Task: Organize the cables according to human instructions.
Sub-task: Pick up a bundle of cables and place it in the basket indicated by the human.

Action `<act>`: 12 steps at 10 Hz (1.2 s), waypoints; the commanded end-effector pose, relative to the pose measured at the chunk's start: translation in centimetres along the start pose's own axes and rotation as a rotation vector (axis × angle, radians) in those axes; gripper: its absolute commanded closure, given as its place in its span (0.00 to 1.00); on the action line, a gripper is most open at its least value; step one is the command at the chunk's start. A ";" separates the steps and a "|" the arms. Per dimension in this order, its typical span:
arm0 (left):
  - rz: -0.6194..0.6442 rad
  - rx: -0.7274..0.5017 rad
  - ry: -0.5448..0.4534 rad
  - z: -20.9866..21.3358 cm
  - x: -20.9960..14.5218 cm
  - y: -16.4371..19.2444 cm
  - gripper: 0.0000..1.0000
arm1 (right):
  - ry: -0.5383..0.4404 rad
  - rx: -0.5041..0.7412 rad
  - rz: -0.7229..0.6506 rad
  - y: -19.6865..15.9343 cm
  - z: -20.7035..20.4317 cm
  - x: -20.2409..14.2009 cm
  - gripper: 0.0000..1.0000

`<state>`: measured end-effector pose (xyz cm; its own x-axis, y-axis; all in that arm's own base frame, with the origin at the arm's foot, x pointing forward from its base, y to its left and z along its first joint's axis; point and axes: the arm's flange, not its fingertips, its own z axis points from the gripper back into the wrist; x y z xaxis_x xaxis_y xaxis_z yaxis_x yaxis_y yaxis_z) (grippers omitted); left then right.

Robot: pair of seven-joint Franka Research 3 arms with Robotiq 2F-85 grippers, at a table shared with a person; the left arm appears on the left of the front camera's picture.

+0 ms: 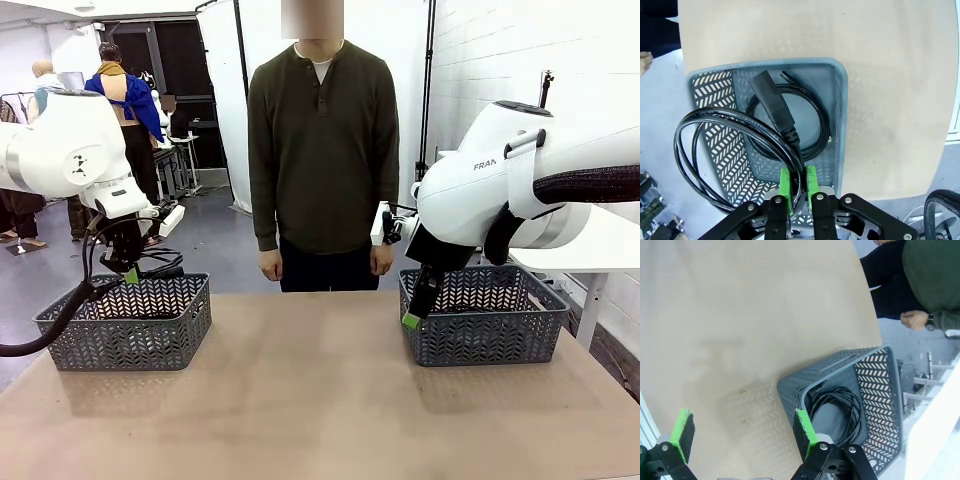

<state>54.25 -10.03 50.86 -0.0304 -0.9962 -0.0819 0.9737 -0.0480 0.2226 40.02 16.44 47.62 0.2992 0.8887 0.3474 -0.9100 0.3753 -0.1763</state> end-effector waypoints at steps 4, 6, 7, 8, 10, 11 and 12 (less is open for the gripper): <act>0.000 0.001 0.000 0.1 0.0 0.0 1.00 | 0.005 -0.009 -0.007 0.1 -0.1 0.0 0.00; -0.008 0.001 0.009 -0.6 -0.9 -0.4 1.00 | 0.005 -0.009 -0.007 0.1 -0.1 0.0 0.00; -0.011 -0.009 0.005 -1.2 -1.2 -0.7 1.00 | 0.005 -0.009 -0.007 0.1 -0.1 0.0 0.00; -0.016 -0.009 0.000 -1.8 -1.5 -0.8 1.00 | 0.005 -0.009 -0.007 0.1 -0.1 0.0 0.00; -0.018 -0.003 -0.012 -2.9 -2.0 -0.4 1.00 | 0.005 -0.009 -0.007 0.1 -0.1 0.0 0.00; -0.021 0.014 -0.014 -3.6 -2.3 0.0 1.00 | 0.005 -0.009 -0.007 0.1 -0.1 0.0 0.00; -0.024 0.016 -0.017 -3.9 -2.4 0.2 1.00 | 0.005 -0.009 -0.007 0.1 -0.1 0.0 0.00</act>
<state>55.13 -8.06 47.43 -0.0278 -0.9963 -0.0819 0.9767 -0.0445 0.2101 40.02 16.44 47.62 0.2992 0.8887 0.3474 -0.9100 0.3753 -0.1763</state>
